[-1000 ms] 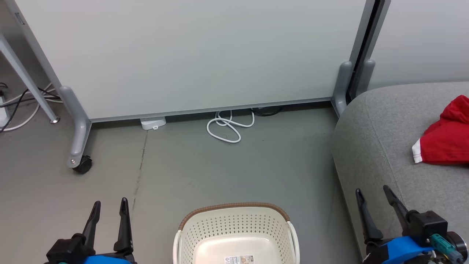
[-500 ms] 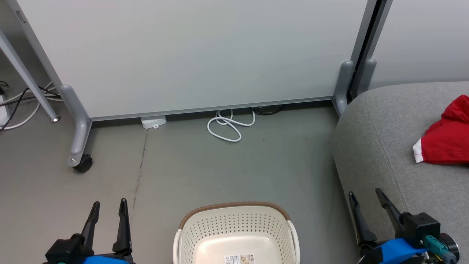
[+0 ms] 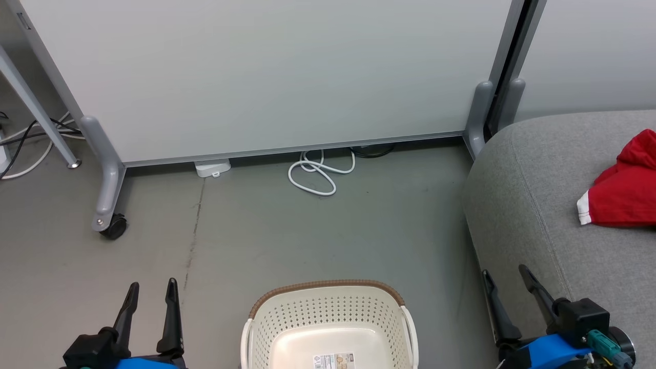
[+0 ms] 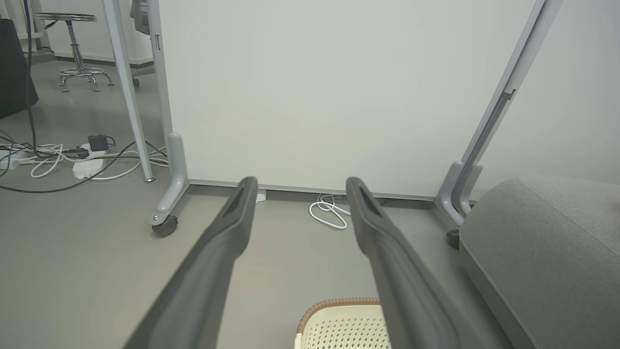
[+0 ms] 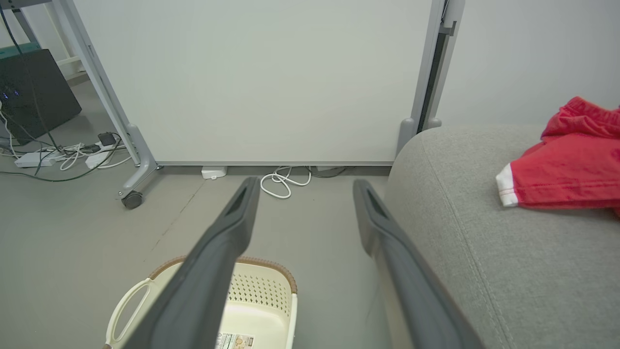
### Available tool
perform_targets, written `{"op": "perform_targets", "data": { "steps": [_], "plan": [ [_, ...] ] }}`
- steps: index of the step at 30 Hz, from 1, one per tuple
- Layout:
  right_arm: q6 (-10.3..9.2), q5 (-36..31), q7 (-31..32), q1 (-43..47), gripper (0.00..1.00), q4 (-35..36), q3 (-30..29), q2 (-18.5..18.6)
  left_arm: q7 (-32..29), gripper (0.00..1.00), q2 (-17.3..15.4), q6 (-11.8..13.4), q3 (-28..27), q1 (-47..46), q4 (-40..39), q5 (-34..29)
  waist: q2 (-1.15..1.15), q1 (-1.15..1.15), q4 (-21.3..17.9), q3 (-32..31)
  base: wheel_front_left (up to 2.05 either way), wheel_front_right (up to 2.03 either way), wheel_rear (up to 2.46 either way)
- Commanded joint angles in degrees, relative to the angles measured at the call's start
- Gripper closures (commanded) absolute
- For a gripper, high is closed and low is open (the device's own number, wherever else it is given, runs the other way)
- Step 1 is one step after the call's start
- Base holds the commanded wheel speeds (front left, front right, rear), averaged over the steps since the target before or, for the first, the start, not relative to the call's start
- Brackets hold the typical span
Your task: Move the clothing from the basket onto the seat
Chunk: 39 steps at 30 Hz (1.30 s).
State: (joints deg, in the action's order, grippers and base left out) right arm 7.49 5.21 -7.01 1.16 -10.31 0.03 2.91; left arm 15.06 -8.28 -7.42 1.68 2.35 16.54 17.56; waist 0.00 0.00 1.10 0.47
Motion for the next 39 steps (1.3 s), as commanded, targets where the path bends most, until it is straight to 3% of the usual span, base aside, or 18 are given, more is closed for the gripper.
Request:
{"op": "perform_targets", "data": {
  "steps": [1,2,8,39],
  "plan": [
    [0.01,0.18,-0.26,-0.34,0.00,-0.14,0.08,-0.02,0.16,0.00,-0.23,-0.10,0.03,0.40,0.06,-0.18,0.00,0.00,-0.01,0.02,0.00,0.00,0.00],
    [0.00,0.01,-0.10,-0.02,1.00,-0.08,0.08,-0.01,0.00,1.00,-0.02,0.00,0.07,0.00,0.02,0.01,0.00,0.00,-0.02,0.04,0.00,0.00,0.00],
    [0.00,0.83,0.08,0.75,1.00,-2.90,0.08,-0.14,-0.54,1.00,1.20,0.00,0.33,0.96,2.53,0.78,0.00,0.00,-0.05,0.06,0.00,0.00,0.00],
    [0.00,33.23,5.14,-2.55,1.00,-3.07,-2.45,-0.08,-8.45,1.00,2.72,-0.03,-2.94,-2.89,0.49,28.54,0.00,0.00,-0.31,-0.03,0.00,0.00,0.00]
  ]
}}
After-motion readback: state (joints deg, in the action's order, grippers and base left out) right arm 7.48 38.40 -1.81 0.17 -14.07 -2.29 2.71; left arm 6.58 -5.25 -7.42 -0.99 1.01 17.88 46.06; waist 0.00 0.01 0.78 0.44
